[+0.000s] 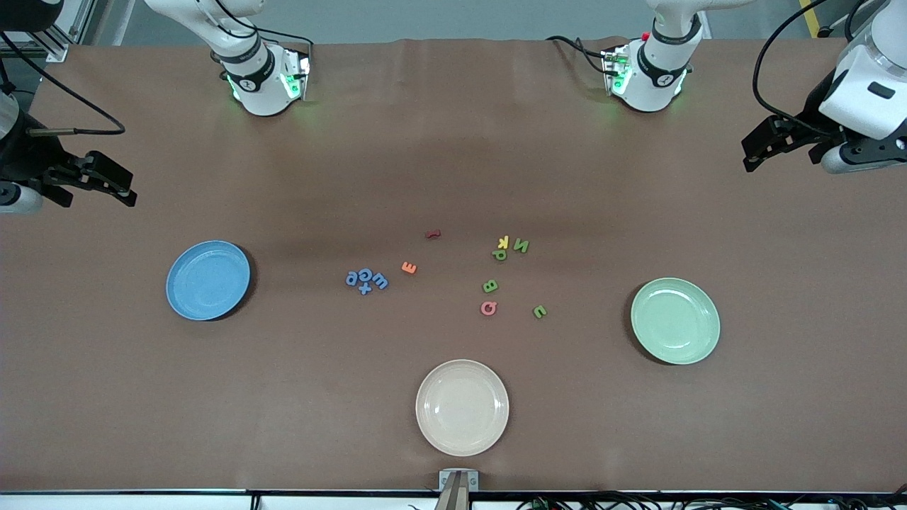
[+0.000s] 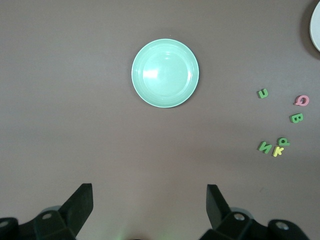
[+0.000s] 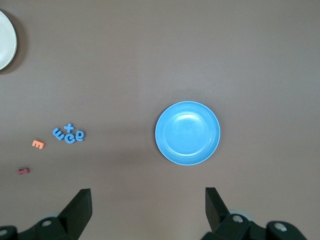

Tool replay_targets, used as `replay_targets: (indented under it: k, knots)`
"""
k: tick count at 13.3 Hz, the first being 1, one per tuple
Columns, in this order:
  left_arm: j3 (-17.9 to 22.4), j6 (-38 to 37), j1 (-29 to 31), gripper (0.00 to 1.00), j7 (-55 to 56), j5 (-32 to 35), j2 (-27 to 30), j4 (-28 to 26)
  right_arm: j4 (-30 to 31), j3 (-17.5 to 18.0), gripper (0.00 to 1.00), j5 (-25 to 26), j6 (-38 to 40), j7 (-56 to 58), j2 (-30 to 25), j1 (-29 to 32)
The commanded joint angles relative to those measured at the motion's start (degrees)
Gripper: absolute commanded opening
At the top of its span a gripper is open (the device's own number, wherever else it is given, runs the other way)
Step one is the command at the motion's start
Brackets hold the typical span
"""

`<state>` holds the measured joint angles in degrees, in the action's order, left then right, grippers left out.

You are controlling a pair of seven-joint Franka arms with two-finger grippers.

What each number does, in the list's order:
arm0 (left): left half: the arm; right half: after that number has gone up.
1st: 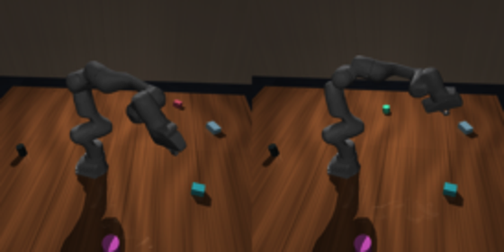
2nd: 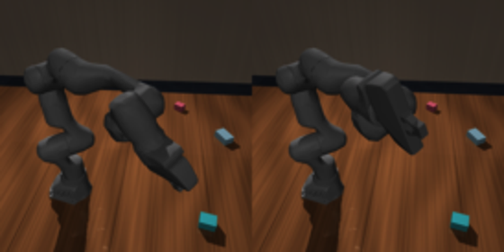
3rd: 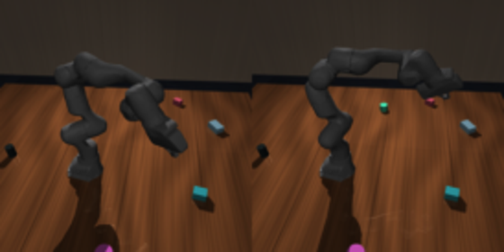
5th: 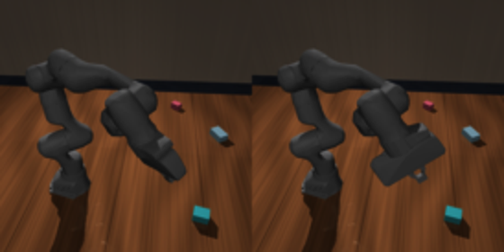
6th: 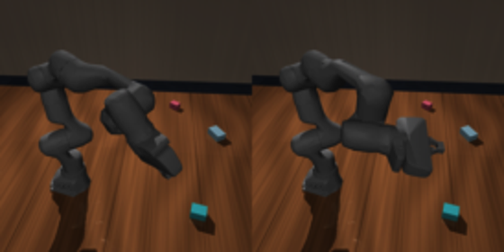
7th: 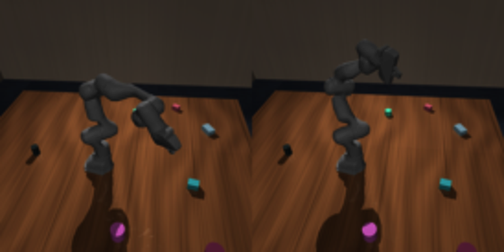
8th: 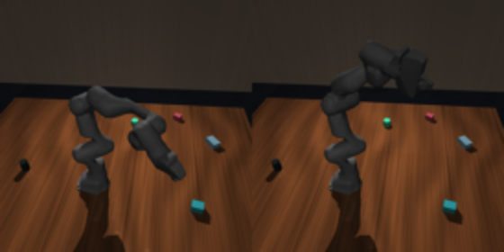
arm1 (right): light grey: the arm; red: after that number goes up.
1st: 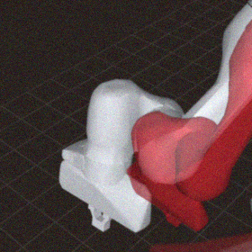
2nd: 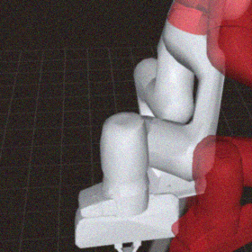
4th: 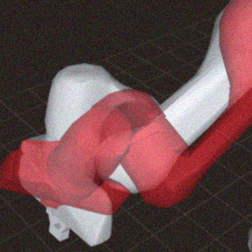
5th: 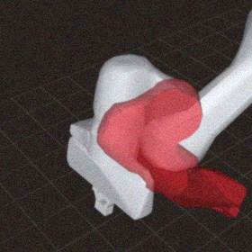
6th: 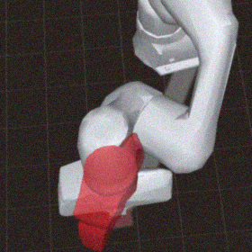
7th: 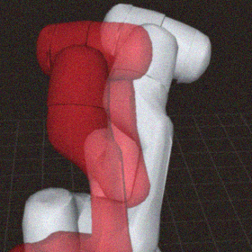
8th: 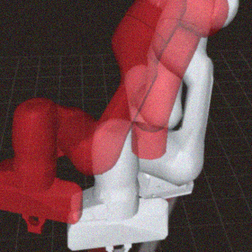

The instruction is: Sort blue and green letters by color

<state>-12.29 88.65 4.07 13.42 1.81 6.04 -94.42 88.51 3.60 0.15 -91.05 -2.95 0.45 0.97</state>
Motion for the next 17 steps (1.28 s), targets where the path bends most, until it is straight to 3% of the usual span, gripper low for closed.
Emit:
replay_targets:
  k: [1,4,8,11,13,15,17]
  knots:
    - [0.0,-1.5,0.2,1.00,-0.7,0.4,-0.5,1.5,1.1,-0.2,1.00,0.3,0.8,0.2,-1.5,0.9]
    - [0.3,-1.7,0.4,1.00,-0.7,0.4,-2.0,3.4,0.9,-0.4,1.00,0.3,1.6,0.7,-1.6,2.2]
    - [-0.5,0.6,-0.7,1.00,1.6,-0.3,-10.3,4.2,0.2,-1.0,1.00,0.2,2.8,7.3,-1.6,4.1]
    - [-2.3,11.4,-4.4,1.00,11.8,-0.2,-16.4,1.0,0.2,-0.3,1.00,0.2,2.5,6.6,-1.3,3.2]
    - [-2.2,21.9,-7.6,1.00,16.1,0.2,-22.2,-1.5,0.2,0.4,1.00,-0.1,2.2,6.4,-0.7,-0.6]
    - [-2.0,30.4,-11.0,1.00,24.1,0.6,-29.2,-1.1,0.2,0.4,1.00,-1.9,1.9,5.3,1.3,-5.5]
    - [-2.1,36.5,-13.1,0.97,33.2,5.4,-36.1,0.5,0.2,0.4,1.00,-2.6,0.0,2.5,4.1,-9.3]
